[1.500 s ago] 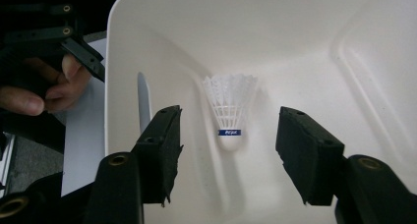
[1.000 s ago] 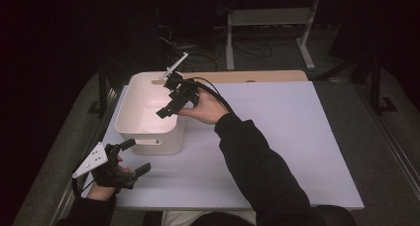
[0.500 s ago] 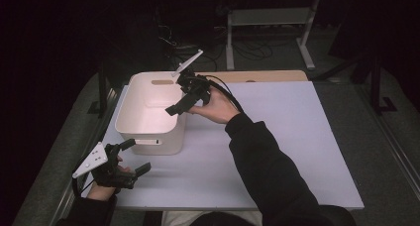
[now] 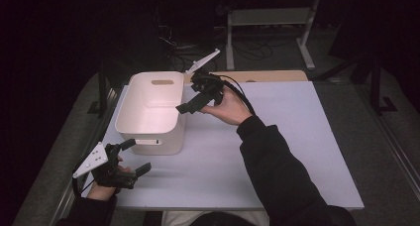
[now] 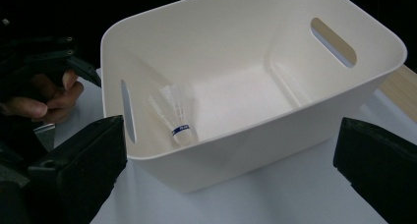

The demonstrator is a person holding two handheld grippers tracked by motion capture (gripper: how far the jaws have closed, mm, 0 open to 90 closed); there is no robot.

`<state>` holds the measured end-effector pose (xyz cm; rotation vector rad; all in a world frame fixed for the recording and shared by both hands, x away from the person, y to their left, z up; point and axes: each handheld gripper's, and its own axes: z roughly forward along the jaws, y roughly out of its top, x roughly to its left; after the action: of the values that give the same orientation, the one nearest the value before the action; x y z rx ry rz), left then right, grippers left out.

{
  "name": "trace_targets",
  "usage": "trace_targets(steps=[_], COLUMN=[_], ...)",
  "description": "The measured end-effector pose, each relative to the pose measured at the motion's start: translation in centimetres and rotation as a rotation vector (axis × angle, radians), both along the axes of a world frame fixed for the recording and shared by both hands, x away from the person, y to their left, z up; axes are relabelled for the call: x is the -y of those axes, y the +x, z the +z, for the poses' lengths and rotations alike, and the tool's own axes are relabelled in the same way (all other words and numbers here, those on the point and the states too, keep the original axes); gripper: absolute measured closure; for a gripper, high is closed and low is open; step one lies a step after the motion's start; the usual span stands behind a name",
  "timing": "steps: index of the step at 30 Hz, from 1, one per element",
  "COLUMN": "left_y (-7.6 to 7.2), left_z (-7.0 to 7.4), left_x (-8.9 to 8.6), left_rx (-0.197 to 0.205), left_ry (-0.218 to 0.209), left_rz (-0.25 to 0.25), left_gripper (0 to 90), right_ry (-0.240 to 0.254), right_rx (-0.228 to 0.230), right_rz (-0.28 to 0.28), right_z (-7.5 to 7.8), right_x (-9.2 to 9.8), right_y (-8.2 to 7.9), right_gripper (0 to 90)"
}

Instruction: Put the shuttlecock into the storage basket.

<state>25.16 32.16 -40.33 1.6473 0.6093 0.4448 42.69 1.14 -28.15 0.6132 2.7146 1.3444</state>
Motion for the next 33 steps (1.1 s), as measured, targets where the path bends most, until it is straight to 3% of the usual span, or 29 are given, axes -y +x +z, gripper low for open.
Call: trace_targets(steps=[14,33], left_y=[0.0,0.1], left_z=[0.0,0.0], left_x=[0.0,0.1], left_rx=[0.000,-0.001], left_ry=[0.001,-0.001], left_rz=[0.001,0.005], left_gripper=[0.0,0.0], right_ry=[-0.009,0.027], right_rx=[0.011,0.020], right_rz=[-0.037,-0.083], right_z=[-0.8,-1.7], right_x=[2.6,6.6], right_y=[-0.3,-0.9], right_gripper=[0.0,0.0])
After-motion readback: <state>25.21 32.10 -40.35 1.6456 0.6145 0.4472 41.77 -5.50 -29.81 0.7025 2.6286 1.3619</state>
